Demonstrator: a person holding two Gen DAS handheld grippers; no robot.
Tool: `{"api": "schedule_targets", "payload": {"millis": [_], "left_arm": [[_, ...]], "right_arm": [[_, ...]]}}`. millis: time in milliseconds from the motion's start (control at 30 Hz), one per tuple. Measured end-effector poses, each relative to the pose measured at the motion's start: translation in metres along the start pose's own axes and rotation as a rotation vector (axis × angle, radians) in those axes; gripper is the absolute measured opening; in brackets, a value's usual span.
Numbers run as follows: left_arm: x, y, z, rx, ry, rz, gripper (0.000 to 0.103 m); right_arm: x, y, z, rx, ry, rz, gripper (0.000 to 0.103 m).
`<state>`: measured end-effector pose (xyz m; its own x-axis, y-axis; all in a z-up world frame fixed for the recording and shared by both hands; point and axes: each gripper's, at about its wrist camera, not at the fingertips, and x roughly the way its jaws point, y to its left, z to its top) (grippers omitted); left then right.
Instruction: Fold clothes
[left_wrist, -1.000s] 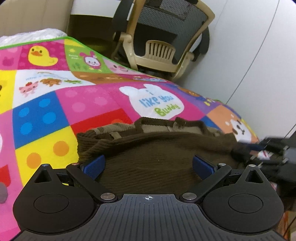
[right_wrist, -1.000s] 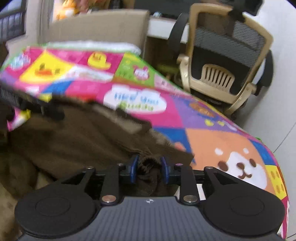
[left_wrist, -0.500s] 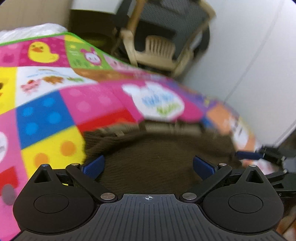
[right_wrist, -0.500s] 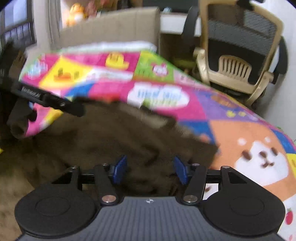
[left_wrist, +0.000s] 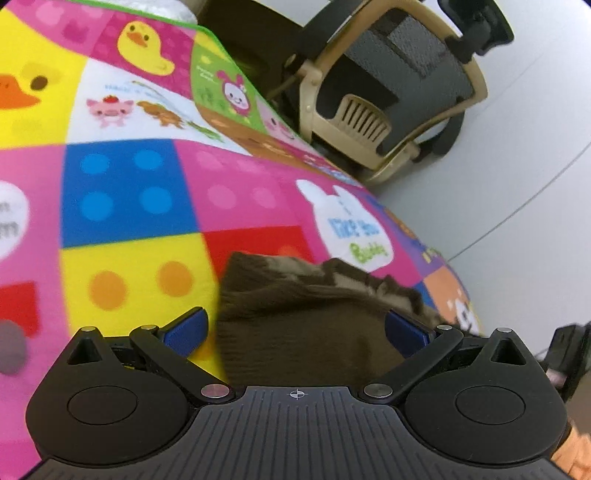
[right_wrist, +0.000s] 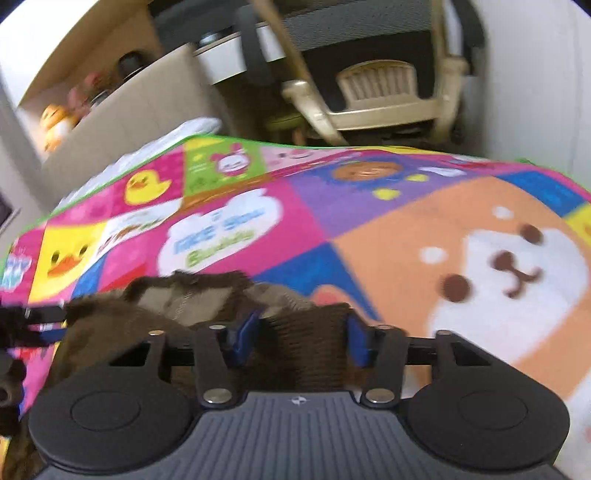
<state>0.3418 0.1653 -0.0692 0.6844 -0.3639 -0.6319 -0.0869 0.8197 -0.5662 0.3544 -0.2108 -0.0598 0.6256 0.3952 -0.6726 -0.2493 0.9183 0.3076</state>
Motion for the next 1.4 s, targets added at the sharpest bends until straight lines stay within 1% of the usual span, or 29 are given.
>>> {"api": "schedule_targets", "payload": {"millis": [33, 67, 100, 133, 167, 200, 267, 333, 467, 533, 600, 633, 667, 700, 733, 800, 833, 867, 900, 933, 967, 1067, 1100, 1200, 1267, 1300, 1333, 1367, 1400], "left_arm": [[0.001, -0.003, -0.002, 0.007, 0.001, 0.003, 0.099], [0.003, -0.006, -0.003, 0.015, 0.001, 0.006, 0.080], [0.004, -0.010, -0.005, 0.022, 0.002, 0.009, 0.045], [0.005, -0.013, -0.007, 0.029, 0.001, 0.011, 0.037], [-0.001, -0.013, -0.007, 0.030, -0.006, 0.006, 0.024], [-0.012, -0.013, -0.007, 0.042, -0.024, -0.018, 0.019], [-0.044, -0.021, -0.010, 0.089, -0.069, -0.070, 0.017], [-0.079, -0.029, -0.017, 0.140, -0.108, -0.119, 0.016], [-0.146, -0.038, -0.062, 0.236, -0.129, -0.180, 0.016], [-0.168, -0.034, -0.093, 0.279, -0.111, -0.173, 0.019], [-0.185, -0.028, -0.125, 0.319, -0.088, -0.156, 0.027], [-0.193, -0.025, -0.140, 0.339, -0.076, -0.147, 0.028], [-0.198, -0.019, -0.155, 0.346, -0.056, -0.137, 0.034], [-0.204, -0.012, -0.168, 0.340, -0.036, -0.133, 0.044], [-0.210, -0.005, -0.181, 0.334, -0.017, -0.130, 0.049], [-0.221, 0.006, -0.200, 0.313, 0.013, -0.141, 0.066], [-0.226, 0.009, -0.205, 0.305, 0.015, -0.149, 0.072], [-0.232, 0.013, -0.206, 0.295, 0.009, -0.163, 0.083], [-0.237, 0.015, -0.207, 0.284, 0.002, -0.179, 0.091], [-0.240, 0.017, -0.205, 0.266, -0.011, -0.200, 0.094], [-0.239, 0.017, -0.200, 0.242, -0.022, -0.220, 0.094], [-0.220, 0.013, -0.186, 0.178, -0.028, -0.228, 0.095], [-0.208, 0.011, -0.182, 0.171, -0.023, -0.218, 0.095], [-0.170, 0.005, -0.175, 0.146, 0.017, -0.186, 0.095], [-0.150, 0.000, -0.172, 0.140, 0.026, -0.164, 0.095], [-0.142, -0.002, -0.170, 0.138, 0.023, -0.142, 0.092], [-0.138, -0.005, -0.169, 0.139, 0.018, -0.127, 0.087], [-0.135, -0.008, -0.168, 0.142, 0.015, -0.114, 0.063], [-0.135, -0.013, -0.166, 0.160, 0.026, -0.111, 0.046]], "right_arm": [[-0.001, 0.006, 0.000, -0.016, 0.004, 0.003, 0.017], [-0.006, 0.010, 0.000, -0.032, -0.007, -0.002, 0.016], [-0.010, 0.015, 0.000, -0.048, -0.018, -0.008, 0.015], [-0.019, 0.017, 0.000, -0.060, -0.037, -0.005, 0.014], [-0.034, 0.018, 0.001, -0.066, -0.065, 0.014, 0.014], [-0.052, 0.019, 0.000, -0.073, -0.091, 0.036, 0.013], [-0.096, 0.024, -0.007, -0.102, -0.137, 0.072, 0.013], [-0.138, 0.032, -0.023, -0.159, -0.166, 0.093, 0.013], [-0.204, 0.050, -0.083, -0.279, -0.171, 0.106, 0.013], [-0.222, 0.056, -0.116, -0.324, -0.154, 0.088, 0.013], [-0.233, 0.059, -0.149, -0.367, -0.130, 0.060, 0.013], [-0.234, 0.060, -0.165, -0.387, -0.109, 0.042, 0.014], [-0.234, 0.058, -0.180, -0.405, -0.080, 0.025, 0.016], [-0.234, 0.056, -0.194, -0.421, -0.053, 0.008, 0.017], [-0.235, 0.051, -0.205, -0.422, -0.032, 0.001, 0.022], [-0.239, 0.041, -0.220, -0.392, -0.001, 0.009, 0.032], [-0.244, 0.034, -0.223, -0.366, -0.005, 0.018, 0.043], [-0.251, 0.029, -0.224, -0.343, -0.018, 0.026, 0.056], [-0.258, 0.025, -0.222, -0.320, -0.039, 0.033, 0.061], [-0.264, 0.022, -0.217, -0.296, -0.065, 0.045, 0.066], [-0.268, 0.019, -0.210, -0.265, -0.091, 0.064, 0.068], [-0.265, 0.015, -0.192, -0.167, -0.150, 0.117, 0.075], [-0.257, 0.015, -0.187, -0.144, -0.156, 0.125, 0.075], [-0.222, 0.020, -0.175, -0.105, -0.139, 0.119, 0.075], [-0.198, 0.023, -0.172, -0.107, -0.114, 0.098, 0.075], [-0.188, 0.027, -0.172, -0.120, -0.099, 0.095, 0.073], [-0.180, 0.033, -0.171, -0.143, -0.084, 0.093, 0.051], [-0.176, 0.040, -0.171, -0.174, -0.073, 0.087, 0.022], [-0.179, 0.049, -0.172, -0.221, -0.074, 0.077, 0.013]]}}
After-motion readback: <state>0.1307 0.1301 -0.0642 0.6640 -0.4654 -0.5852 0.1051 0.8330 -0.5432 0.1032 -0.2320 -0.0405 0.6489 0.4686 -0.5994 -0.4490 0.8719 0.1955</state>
